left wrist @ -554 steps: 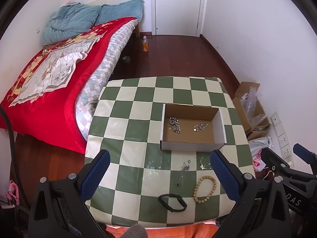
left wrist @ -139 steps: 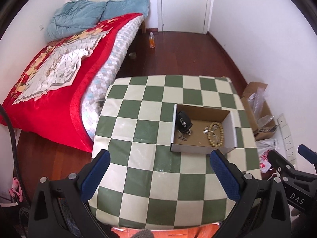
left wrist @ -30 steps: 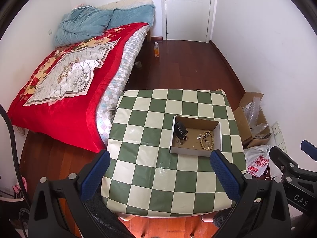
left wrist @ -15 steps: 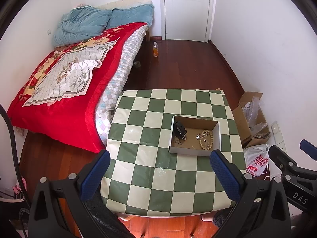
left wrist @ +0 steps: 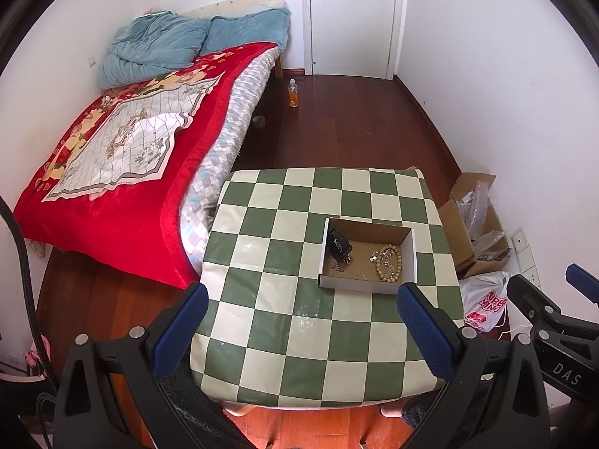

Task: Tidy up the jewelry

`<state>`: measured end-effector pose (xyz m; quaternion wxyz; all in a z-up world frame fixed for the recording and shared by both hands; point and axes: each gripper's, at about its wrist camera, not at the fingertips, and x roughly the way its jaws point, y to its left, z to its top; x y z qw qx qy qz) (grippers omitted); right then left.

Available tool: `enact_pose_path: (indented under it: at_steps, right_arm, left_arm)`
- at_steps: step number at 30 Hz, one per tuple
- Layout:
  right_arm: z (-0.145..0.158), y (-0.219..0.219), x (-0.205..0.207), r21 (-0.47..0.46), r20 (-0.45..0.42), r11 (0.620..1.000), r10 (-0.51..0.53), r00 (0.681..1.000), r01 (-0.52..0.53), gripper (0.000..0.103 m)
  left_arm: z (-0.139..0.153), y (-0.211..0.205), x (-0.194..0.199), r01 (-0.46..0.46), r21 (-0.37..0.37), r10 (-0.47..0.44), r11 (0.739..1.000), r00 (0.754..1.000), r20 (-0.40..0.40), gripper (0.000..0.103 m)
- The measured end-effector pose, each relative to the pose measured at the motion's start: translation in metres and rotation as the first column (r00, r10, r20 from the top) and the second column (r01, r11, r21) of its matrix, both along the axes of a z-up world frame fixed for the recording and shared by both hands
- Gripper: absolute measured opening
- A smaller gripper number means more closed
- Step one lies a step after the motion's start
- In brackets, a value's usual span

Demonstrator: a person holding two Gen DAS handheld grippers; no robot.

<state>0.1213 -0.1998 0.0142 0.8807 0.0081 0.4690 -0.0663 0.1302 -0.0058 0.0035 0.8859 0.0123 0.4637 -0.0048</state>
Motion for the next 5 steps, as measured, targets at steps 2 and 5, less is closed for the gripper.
enact_pose_path:
  at_steps: [2, 5]
  right_arm:
    - [-0.0006, 0.0012, -0.0010, 0.000, -0.001, 1.000, 0.001, 1.000, -0.001, 0.103]
    - [-0.0015, 0.0024, -0.0016, 0.003, -0.003, 1.000, 0.002, 1.000, -0.002, 0.103]
  left_arm:
    - [-0.0006, 0.0002, -0.0004, 0.002, -0.003, -0.002, 1.000, 1.000, -0.002, 0.103]
    - [-0.0009, 0.0015, -0.0011, 0.005, -0.009, -0.005, 1.000, 1.000, -0.001, 0.103]
